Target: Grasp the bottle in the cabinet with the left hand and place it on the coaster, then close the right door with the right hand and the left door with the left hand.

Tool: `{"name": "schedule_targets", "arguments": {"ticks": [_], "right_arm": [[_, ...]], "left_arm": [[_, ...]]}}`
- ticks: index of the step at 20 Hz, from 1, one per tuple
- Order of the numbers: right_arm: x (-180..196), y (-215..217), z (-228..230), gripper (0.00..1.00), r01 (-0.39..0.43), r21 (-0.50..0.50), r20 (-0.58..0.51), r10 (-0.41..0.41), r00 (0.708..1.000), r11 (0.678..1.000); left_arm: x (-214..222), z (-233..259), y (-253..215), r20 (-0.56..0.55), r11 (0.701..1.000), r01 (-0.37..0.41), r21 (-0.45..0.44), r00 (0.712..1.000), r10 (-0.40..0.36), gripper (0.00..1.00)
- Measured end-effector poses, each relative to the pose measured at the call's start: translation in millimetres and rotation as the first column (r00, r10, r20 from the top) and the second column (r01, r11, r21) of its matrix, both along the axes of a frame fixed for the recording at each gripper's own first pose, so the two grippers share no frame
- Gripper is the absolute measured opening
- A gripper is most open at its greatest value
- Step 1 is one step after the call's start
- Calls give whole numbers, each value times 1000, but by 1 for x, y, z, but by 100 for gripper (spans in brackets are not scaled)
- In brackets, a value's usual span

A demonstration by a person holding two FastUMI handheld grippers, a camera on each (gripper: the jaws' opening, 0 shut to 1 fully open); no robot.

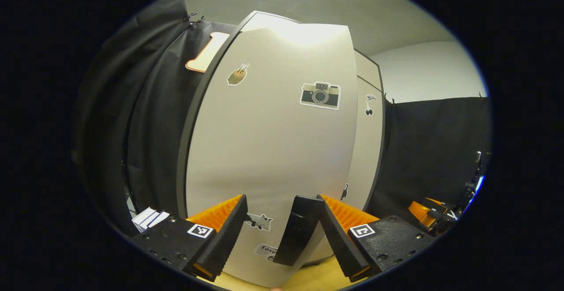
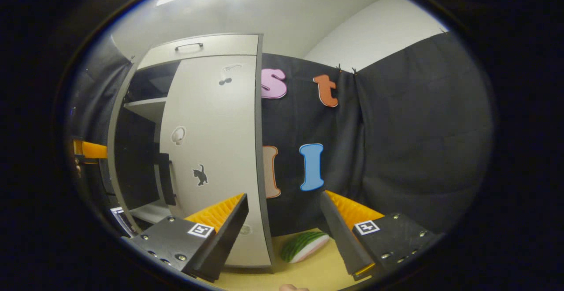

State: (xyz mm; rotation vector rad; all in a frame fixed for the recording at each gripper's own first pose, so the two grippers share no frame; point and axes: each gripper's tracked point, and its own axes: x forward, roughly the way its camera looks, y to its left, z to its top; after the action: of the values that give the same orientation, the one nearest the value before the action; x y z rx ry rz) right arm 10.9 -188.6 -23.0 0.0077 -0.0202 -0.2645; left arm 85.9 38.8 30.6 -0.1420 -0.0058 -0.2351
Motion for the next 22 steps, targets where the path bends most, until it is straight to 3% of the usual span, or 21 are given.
{"name": "schedule_targets", "arguments": {"ticks": [12,22], "right_arm": [[-35,-26,-1,100,60,-44,-21,-61,998,997],[-51,-39,1,100,82,-30,-16,-82,996,996]], "left_arm": [[39,-2,-26,14,997,42,61,999,-43,100],[64,-8,-32,11,992,-4,124,1000,2,100]]}}
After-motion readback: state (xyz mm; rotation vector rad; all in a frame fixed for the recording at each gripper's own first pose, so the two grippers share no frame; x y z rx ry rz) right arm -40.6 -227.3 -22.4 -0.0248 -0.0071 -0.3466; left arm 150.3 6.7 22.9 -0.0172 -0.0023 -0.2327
